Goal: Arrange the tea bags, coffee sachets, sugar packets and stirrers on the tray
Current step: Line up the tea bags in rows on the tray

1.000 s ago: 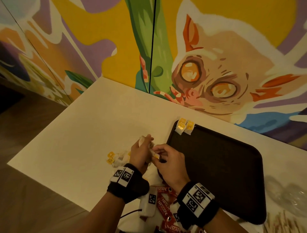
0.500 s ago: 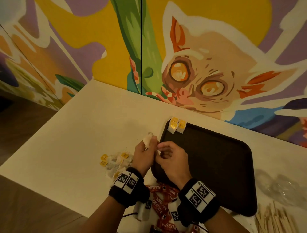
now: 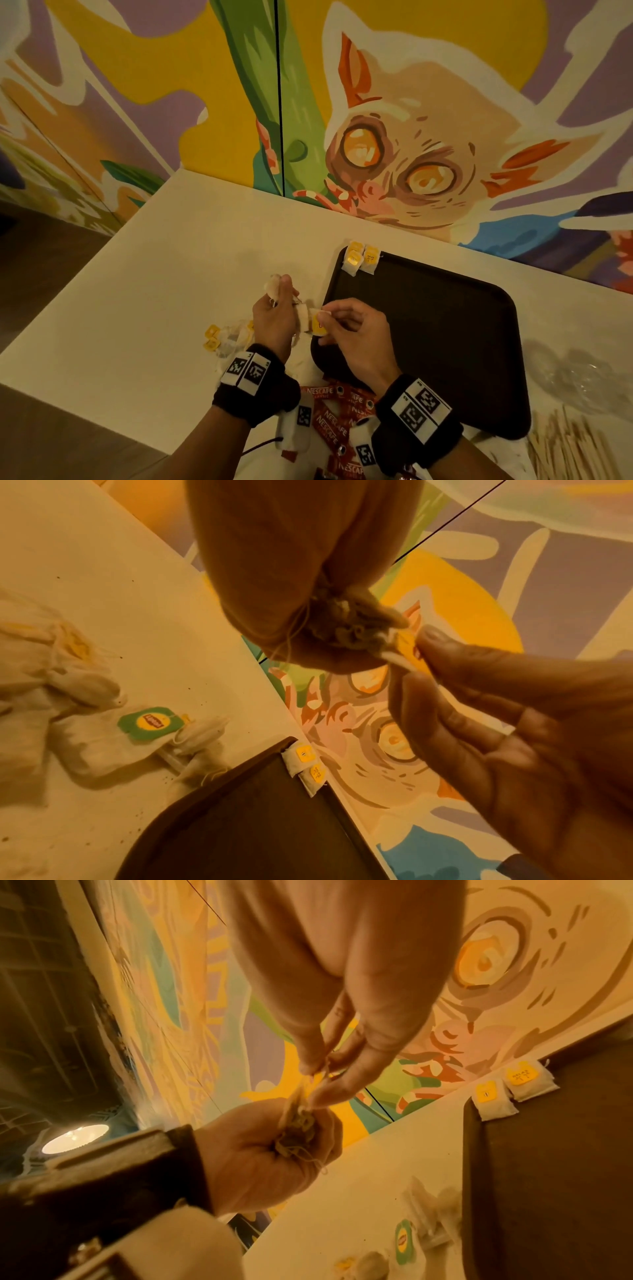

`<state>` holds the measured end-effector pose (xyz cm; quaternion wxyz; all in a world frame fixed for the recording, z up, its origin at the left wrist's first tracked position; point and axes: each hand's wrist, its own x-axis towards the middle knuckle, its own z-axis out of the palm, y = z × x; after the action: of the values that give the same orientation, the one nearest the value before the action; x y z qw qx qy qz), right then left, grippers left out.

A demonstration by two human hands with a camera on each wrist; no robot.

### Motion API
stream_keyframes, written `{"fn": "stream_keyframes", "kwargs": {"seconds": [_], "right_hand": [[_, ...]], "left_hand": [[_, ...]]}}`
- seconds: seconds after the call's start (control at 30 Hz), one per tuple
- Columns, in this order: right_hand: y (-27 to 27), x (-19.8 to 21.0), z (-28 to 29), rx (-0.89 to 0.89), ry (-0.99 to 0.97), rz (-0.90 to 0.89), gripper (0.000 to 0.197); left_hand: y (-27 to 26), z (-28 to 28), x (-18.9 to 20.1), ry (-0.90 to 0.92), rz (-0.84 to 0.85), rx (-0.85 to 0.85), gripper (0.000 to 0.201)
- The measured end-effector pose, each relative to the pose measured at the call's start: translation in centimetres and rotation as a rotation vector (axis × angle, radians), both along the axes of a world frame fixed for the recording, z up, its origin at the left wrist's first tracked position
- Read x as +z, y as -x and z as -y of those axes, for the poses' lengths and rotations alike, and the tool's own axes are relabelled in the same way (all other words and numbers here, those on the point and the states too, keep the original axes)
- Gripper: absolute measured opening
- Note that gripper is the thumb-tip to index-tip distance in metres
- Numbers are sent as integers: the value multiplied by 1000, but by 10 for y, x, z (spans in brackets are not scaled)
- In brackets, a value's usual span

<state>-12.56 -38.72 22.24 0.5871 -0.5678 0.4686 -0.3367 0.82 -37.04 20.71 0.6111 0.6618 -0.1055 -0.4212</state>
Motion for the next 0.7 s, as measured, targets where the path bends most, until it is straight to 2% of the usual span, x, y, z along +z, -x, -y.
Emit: {"fn": "stream_keyframes", "kwargs": {"seconds": [0.2,0.33,0.43,0.7], "right_hand": [[-11,-2,3,-64,-1,-49,19],[-17,-7,0,-79,20,-77,19],[-17,-5,-5,-61,23,-43,16],[-9,1,-5,-21,49,3,14]], "left_hand": [[-2,0,2,-22,-150,-225,50],[0,1,2,-30,-50,-322,60],[-1,5,4,-17,-3,-256,65],[-12,6,4,-41,-27,-83,43]]}}
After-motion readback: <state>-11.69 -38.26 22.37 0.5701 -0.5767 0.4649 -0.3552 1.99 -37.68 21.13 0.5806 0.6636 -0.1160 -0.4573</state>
